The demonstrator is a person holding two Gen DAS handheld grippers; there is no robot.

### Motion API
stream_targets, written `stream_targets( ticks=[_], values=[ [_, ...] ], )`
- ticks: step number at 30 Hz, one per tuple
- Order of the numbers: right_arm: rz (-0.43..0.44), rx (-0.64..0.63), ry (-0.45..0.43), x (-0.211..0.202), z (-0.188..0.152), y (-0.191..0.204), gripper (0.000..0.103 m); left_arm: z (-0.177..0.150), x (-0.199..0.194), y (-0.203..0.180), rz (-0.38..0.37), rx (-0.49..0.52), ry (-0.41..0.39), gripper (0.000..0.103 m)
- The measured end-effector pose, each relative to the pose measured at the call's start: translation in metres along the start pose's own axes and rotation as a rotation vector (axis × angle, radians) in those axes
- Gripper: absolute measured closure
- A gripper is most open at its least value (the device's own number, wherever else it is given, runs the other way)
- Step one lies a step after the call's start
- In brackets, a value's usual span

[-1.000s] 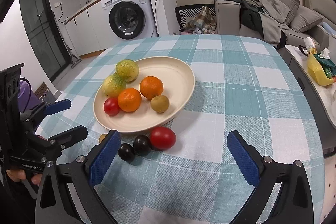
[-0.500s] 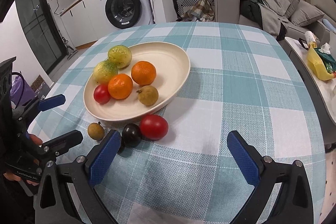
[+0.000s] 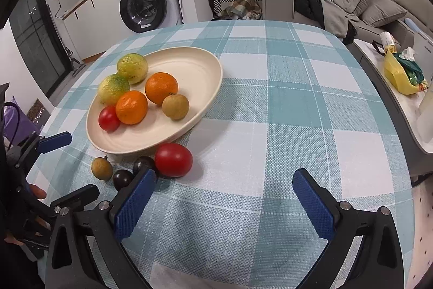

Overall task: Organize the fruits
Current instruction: 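Move both tools back toward the remaining loose fruit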

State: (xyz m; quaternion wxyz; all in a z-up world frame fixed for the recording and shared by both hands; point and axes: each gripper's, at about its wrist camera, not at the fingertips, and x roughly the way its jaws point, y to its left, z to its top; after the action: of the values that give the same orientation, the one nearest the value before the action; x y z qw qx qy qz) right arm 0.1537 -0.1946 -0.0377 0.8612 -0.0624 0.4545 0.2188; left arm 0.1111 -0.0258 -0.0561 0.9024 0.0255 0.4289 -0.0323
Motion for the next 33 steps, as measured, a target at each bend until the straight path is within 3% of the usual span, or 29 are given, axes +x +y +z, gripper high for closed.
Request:
stream_targets(
  ticks=[26,33],
  values=[
    [-0.041,-0.015,0.021,0.012,0.002,0.009,0.002,0.000,0.009,0.004,0.000,-0.023,0.019,0.001],
    [0.037,-0.007,0.009,0.008,0.002,0.008,0.021,0.000,0.008,0.005,-0.016,-0.021,0.011,0.001]
  ],
)
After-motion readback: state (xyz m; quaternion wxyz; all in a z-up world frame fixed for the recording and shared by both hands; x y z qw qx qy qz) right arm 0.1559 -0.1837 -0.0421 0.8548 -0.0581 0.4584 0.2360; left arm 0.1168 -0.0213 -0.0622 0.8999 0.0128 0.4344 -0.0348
